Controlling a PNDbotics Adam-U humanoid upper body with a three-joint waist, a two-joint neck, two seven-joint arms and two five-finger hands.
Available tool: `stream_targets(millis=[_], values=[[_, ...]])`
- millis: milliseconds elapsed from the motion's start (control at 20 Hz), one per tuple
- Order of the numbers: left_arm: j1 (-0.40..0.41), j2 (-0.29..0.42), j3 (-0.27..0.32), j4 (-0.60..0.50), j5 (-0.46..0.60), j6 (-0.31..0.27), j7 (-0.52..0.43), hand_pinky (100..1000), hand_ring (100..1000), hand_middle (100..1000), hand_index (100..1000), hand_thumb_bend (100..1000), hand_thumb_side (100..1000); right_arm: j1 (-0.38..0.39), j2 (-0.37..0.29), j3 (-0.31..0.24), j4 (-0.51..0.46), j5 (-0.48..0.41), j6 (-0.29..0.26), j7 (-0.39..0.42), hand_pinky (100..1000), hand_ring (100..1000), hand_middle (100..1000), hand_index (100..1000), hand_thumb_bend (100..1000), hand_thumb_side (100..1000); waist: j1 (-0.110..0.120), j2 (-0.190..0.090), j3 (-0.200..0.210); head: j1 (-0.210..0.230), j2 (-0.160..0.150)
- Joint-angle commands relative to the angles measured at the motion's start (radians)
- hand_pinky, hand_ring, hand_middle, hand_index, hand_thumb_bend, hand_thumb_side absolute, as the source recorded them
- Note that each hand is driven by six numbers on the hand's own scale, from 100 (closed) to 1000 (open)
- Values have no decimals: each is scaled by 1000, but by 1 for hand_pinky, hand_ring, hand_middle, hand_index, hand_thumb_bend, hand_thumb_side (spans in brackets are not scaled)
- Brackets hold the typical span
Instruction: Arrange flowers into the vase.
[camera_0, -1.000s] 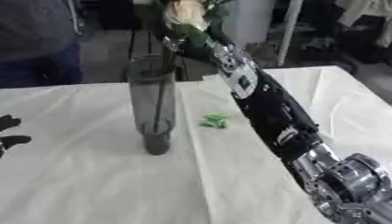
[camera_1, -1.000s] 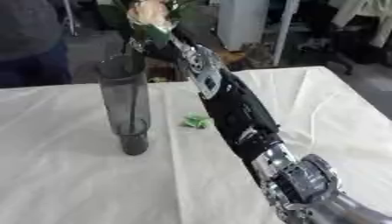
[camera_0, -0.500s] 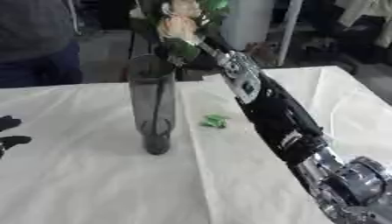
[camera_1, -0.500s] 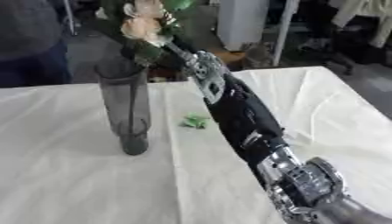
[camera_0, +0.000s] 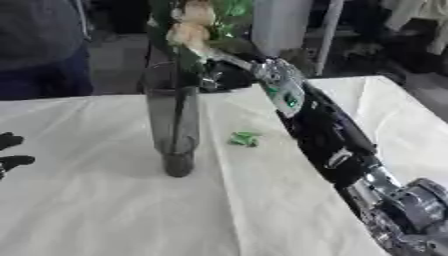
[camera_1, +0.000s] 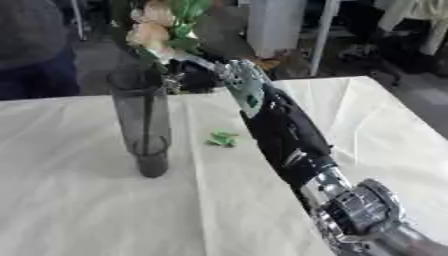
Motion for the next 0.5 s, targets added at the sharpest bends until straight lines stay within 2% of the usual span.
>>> stream_targets(millis=[50, 500], values=[[-7, 28, 12, -10, -3, -2, 4, 885, 684, 797, 877, 1000, 950, -15, -41, -7, -39, -34, 2, 18, 656, 652, 597, 658, 598, 990, 3, -10, -2, 5, 0], [-5, 30, 15, -10, -5, -3, 7, 885, 684, 797, 877, 1000, 950, 26, -108, -11, -85, -100, 16, 55, 680, 670, 612, 676, 628, 964, 1, -11, -7, 13, -1]])
